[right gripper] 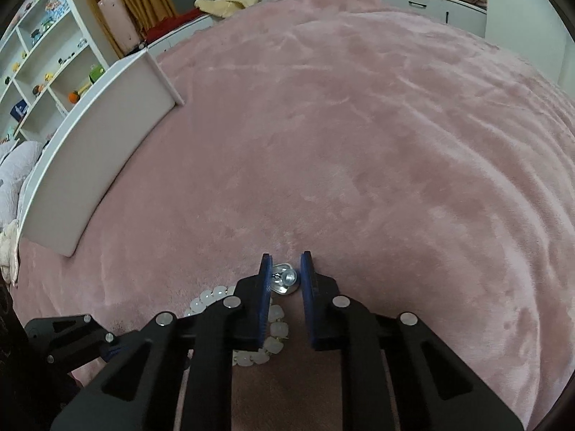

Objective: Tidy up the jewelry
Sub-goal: 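Grasp the bracelet's silver heart charm with the right tool while the left tool grasps the silver flower charm, then carry the silver charm and flower charm over the white box with both tools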

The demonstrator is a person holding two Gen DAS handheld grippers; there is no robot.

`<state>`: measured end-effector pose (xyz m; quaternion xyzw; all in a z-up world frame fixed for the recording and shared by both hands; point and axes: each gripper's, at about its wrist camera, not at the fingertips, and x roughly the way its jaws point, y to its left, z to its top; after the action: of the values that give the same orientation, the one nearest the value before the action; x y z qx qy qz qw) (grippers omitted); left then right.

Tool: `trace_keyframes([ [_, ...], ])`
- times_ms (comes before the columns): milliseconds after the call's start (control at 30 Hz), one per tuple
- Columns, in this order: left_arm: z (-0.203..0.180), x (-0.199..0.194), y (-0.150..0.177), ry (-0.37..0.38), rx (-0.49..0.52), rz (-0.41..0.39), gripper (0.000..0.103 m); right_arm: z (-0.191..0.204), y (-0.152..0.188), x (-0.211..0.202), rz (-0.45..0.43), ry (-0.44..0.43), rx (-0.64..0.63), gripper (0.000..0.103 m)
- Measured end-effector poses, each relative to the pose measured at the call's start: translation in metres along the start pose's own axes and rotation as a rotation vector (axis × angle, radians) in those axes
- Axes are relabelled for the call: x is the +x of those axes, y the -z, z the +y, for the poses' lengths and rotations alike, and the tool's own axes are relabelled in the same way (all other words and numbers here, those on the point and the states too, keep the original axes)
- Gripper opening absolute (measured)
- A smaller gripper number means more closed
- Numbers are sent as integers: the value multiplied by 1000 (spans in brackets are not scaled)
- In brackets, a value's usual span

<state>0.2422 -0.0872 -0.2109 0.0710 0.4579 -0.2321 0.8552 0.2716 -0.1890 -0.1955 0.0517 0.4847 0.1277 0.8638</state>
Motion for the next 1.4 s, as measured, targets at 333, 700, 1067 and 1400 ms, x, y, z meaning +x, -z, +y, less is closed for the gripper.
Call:
trace_keyframes([
  [333,-2,-16,5,-8,23,-3,22,-20,-5,-25,-57,-66,98,17],
  [700,11,-47,2,-26,12,-43,22,-37,-6,-46,-110,-207,248,17],
  [1067,34,-99,-12,-70,19,-105,22,-4,-19,-70,-93,-115,146,17],
  [1400,79,-156,-33,-152,-1,-184,22,63,-58,-89,-123,-80,5,17],
])
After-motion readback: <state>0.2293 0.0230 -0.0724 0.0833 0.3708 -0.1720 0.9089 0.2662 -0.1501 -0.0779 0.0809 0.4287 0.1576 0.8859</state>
